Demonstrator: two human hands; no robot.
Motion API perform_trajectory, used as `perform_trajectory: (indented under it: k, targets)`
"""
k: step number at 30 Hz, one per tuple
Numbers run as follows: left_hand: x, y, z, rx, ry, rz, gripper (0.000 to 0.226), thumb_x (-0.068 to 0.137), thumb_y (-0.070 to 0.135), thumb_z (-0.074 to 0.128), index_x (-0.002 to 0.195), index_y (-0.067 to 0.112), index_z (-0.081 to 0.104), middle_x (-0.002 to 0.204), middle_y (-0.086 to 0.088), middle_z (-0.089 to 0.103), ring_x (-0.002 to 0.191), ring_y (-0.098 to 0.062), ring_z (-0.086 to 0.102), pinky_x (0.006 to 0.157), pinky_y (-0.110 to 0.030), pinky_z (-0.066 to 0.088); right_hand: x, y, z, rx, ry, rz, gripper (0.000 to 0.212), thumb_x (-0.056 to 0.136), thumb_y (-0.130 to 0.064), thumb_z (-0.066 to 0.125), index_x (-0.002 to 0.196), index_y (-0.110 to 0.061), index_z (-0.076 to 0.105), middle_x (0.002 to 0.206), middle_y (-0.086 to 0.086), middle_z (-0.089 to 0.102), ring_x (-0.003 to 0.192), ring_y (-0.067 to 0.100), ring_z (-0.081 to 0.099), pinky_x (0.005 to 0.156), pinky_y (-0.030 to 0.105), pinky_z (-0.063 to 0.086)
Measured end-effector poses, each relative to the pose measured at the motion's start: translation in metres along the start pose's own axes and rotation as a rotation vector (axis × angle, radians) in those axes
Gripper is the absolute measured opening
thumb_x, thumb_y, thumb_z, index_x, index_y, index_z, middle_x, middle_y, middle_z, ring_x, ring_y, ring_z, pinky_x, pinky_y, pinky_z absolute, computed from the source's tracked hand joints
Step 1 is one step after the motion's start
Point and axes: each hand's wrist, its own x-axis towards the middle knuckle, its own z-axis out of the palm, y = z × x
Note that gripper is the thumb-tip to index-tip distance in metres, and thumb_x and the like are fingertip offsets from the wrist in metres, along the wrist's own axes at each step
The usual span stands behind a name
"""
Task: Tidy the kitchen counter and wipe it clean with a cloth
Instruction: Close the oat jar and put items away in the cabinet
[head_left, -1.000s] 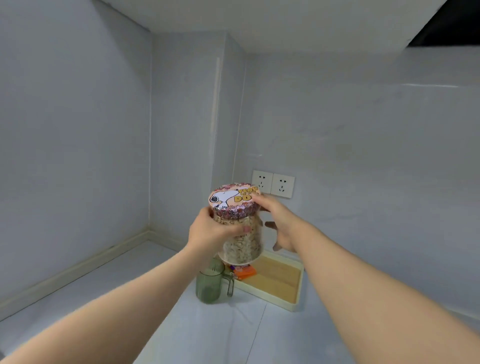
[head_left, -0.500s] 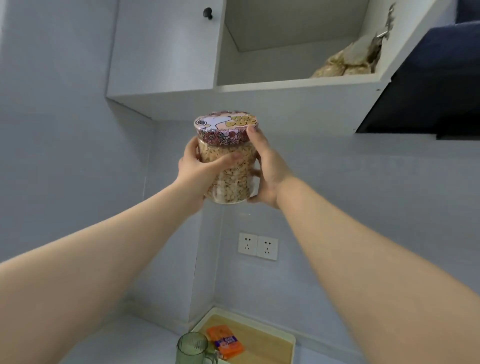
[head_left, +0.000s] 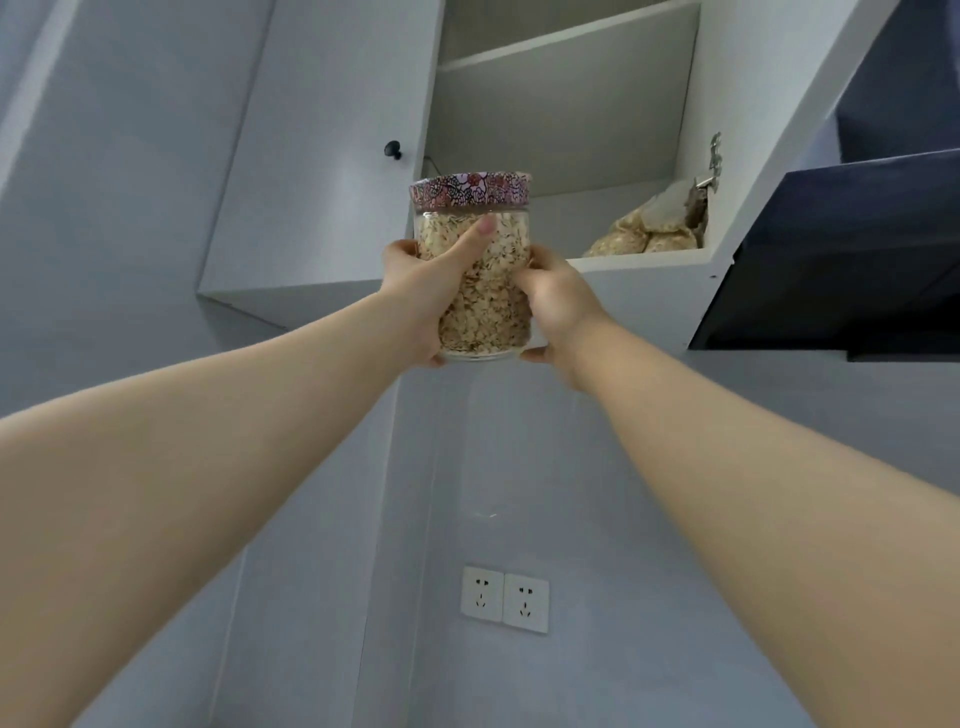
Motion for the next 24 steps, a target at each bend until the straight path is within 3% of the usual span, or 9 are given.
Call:
perform_trajectory:
  k: [2,7,13,18,22,24]
  targets:
    - [0.009,0.008,0.011,0.018,-0.011,0.029,0.078,0.061,0.062,0.075,0.120,0.030,0.035,0.101,0.003,0.056,0.089,-0.022,0.058,0.082,-0.050,0.051,0.015,-0.001,-0.007,-0.053,0.024,-0.069,0.030,0.101,-0.020,0.041,0.131,-0.020,0.044,0.102,-0.006,0.054,0.076,0.000,0.050,0.052,0.017,0.037]
    - [0.041,0.030,0.042,0.000,-0.048,0.081,0.080,0.062,0.064,0.074,0.123,0.029,0.036,0.101,0.000,0.054,0.099,-0.029,0.056,0.088,-0.055,0.047,0.058,-0.012,-0.029,-0.189,0.057,-0.193,0.042,0.096,-0.022,0.050,0.135,-0.021,0.035,0.104,-0.007,0.050,0.072,-0.004,0.046,0.037,0.007,0.038]
    - [0.087,0.047,0.068,-0.040,-0.065,0.174,0.088,0.058,0.067,0.074,0.127,0.024,0.042,0.110,-0.003,0.061,0.098,-0.029,0.062,0.083,-0.052,0.051,0.113,-0.024,-0.045,-0.303,0.128,-0.286,0.047,0.094,-0.024,0.055,0.136,-0.018,0.034,0.123,0.001,0.052,0.103,0.016,0.053,0.055,0.016,0.038]
    - [0.112,0.040,0.074,0.012,-0.093,0.195,0.078,0.072,0.066,0.064,0.130,0.021,0.038,0.110,-0.002,0.057,0.097,-0.025,0.060,0.072,-0.043,0.054,0.141,-0.019,-0.053,-0.355,0.121,-0.286,0.047,0.095,-0.025,0.054,0.137,-0.019,0.034,0.117,-0.001,0.051,0.098,0.014,0.049,0.054,0.016,0.035]
    - [0.136,0.029,0.078,0.075,-0.117,0.158,0.086,0.070,0.068,0.064,0.136,0.021,0.036,0.124,-0.004,0.055,0.107,-0.029,0.056,0.086,-0.052,0.049,0.158,-0.005,-0.059,-0.386,0.140,-0.251,0.047,0.095,-0.029,0.054,0.137,-0.019,0.034,0.121,0.000,0.052,0.100,0.016,0.050,0.055,0.019,0.037]
    - [0.143,0.027,0.079,0.119,-0.109,0.161,0.086,0.072,0.070,0.059,0.138,0.020,0.035,0.125,-0.003,0.054,0.107,-0.026,0.055,0.080,-0.043,0.049,0.167,-0.002,-0.058,-0.405,0.161,-0.257,0.048,0.094,-0.031,0.055,0.136,-0.017,0.035,0.128,0.003,0.052,0.107,0.019,0.052,0.062,0.022,0.043]
